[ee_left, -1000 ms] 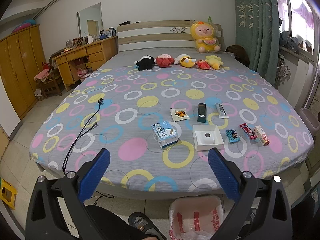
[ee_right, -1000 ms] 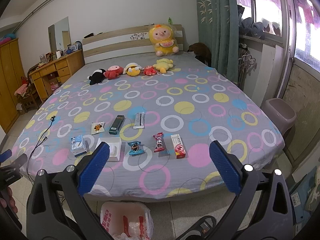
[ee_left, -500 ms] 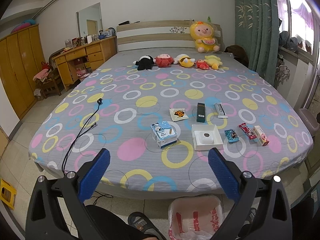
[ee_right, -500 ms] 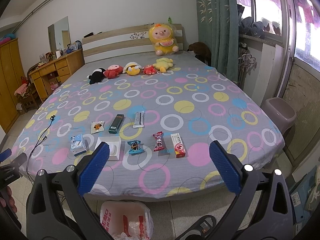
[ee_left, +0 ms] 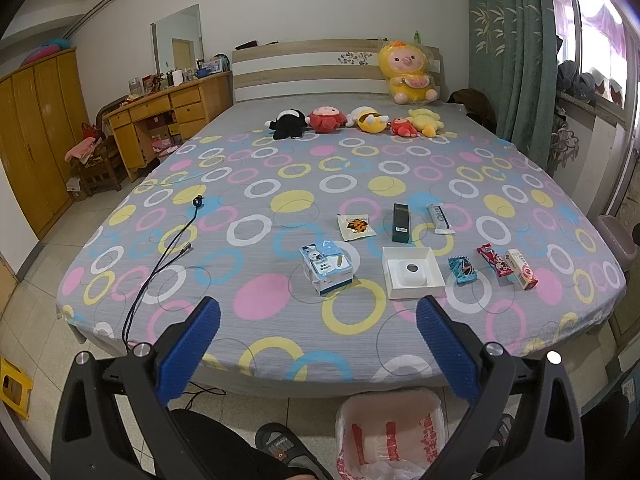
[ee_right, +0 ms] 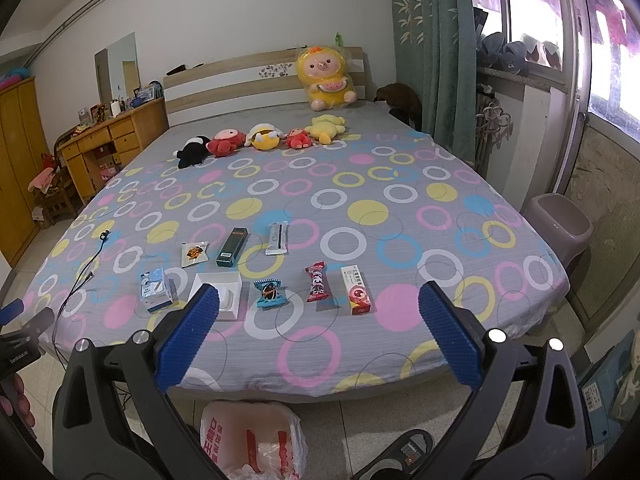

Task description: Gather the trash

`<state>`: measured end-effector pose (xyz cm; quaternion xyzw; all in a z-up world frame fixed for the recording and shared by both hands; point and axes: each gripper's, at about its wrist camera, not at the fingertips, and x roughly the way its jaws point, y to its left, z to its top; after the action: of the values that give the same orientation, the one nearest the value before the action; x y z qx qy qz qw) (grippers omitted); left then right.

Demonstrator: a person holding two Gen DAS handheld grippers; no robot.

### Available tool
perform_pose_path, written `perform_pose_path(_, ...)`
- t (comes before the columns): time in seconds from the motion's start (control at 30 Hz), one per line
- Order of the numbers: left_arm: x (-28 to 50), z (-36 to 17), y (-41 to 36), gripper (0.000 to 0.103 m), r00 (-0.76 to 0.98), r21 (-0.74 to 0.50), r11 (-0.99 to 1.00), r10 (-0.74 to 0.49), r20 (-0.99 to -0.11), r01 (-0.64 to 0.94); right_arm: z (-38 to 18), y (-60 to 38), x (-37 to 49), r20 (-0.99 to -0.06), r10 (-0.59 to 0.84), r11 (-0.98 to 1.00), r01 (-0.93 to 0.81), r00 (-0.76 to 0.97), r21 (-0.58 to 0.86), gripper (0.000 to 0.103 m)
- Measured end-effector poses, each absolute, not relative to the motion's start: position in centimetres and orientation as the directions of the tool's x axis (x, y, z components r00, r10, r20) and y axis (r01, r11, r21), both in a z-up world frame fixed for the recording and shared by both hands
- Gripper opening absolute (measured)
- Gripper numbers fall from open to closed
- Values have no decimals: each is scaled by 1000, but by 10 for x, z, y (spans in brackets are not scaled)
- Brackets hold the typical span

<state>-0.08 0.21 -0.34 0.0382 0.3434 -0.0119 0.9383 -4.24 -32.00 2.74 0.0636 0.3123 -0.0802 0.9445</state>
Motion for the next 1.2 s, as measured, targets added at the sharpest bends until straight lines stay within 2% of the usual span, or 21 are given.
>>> perform_pose_path(0.43,-1,-4,3,96,763,65,997,5,-646,48,29,-321,-42,-602,-110,980,188,791,67,98)
perform_pose_path(0.5,-1,-5,2,96,764,66,997,6,-646,48,13,-319,-42,-601,-114,979,191,791,66,98)
perform_pose_path(0.73,7,-14,4,96,755,78,996,21,-655,40,24,-318,-38,-548,-149,983,184,823,9,98)
perform_pose_path(1.2,112,-52,-5,96,682,72,997,36,-731,24,3,-355,65,-683,-146,984,179,716,-22,98)
